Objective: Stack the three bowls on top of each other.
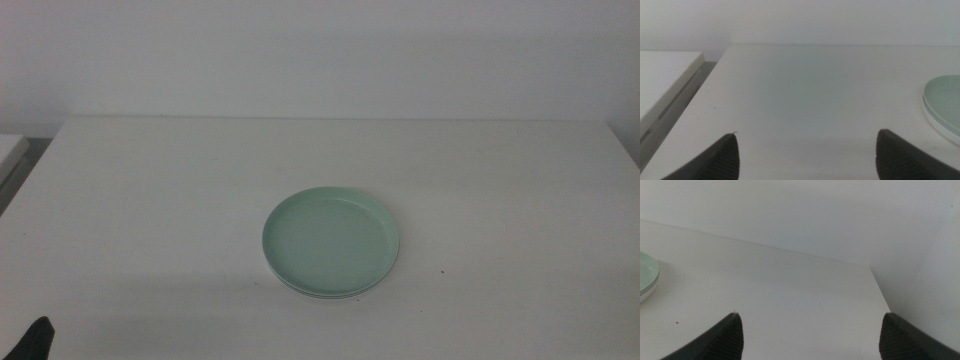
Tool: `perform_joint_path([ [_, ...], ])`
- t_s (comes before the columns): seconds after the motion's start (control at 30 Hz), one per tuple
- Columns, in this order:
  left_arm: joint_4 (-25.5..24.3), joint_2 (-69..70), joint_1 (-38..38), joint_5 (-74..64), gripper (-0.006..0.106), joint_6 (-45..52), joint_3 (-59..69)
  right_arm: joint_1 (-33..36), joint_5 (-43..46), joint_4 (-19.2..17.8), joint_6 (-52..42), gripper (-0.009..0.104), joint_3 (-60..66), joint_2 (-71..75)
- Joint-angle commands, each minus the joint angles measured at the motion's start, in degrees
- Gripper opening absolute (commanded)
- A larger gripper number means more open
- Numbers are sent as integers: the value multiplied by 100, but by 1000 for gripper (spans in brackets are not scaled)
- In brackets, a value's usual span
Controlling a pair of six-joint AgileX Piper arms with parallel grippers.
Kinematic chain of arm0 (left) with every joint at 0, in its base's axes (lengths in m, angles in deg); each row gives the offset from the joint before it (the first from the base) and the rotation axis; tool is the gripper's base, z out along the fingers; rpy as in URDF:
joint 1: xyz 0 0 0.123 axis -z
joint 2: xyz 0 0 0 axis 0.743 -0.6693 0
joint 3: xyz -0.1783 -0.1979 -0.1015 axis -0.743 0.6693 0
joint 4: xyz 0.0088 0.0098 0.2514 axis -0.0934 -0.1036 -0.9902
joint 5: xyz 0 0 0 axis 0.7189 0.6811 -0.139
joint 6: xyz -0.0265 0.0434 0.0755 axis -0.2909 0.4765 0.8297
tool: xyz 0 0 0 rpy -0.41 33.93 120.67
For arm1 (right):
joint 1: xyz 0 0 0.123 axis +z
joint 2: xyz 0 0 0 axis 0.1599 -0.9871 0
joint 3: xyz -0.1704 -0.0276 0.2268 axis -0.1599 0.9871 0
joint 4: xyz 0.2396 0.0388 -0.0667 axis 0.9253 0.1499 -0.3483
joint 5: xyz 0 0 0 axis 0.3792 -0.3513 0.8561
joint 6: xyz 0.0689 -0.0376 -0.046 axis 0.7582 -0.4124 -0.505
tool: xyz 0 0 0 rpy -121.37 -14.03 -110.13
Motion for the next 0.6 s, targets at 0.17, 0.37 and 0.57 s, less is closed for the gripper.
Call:
perform_joint_path([
  [0.17,-12,23,151,164,94,4,6,-48,13,-57,-25,92,25,27],
  [0.37,-12,23,190,2,94,4,6,-48,34,-57,-25,92,25,27],
  [0.57,-12,23,190,-102,94,4,6,-48,34,-57,-25,92,25,27],
])
